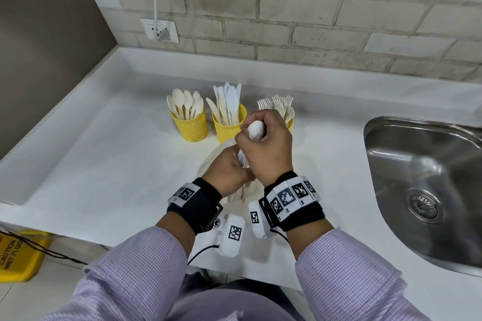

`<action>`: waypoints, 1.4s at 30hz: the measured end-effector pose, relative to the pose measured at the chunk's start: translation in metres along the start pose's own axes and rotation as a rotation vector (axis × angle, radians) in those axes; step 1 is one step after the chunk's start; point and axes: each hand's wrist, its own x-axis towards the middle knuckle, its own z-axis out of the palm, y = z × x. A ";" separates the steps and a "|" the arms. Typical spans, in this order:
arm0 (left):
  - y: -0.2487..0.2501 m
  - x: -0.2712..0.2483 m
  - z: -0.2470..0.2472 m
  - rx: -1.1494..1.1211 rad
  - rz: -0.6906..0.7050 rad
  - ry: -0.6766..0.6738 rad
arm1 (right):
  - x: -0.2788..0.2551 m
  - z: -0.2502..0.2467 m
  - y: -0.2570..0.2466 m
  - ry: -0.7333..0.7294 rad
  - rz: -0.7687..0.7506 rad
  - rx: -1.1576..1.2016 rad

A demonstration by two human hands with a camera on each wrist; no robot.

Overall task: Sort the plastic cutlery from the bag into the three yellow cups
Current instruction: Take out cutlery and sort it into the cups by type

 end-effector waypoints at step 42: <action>0.048 -0.007 -0.035 -0.290 0.060 -0.121 | -0.013 -0.016 0.015 -0.617 0.709 0.380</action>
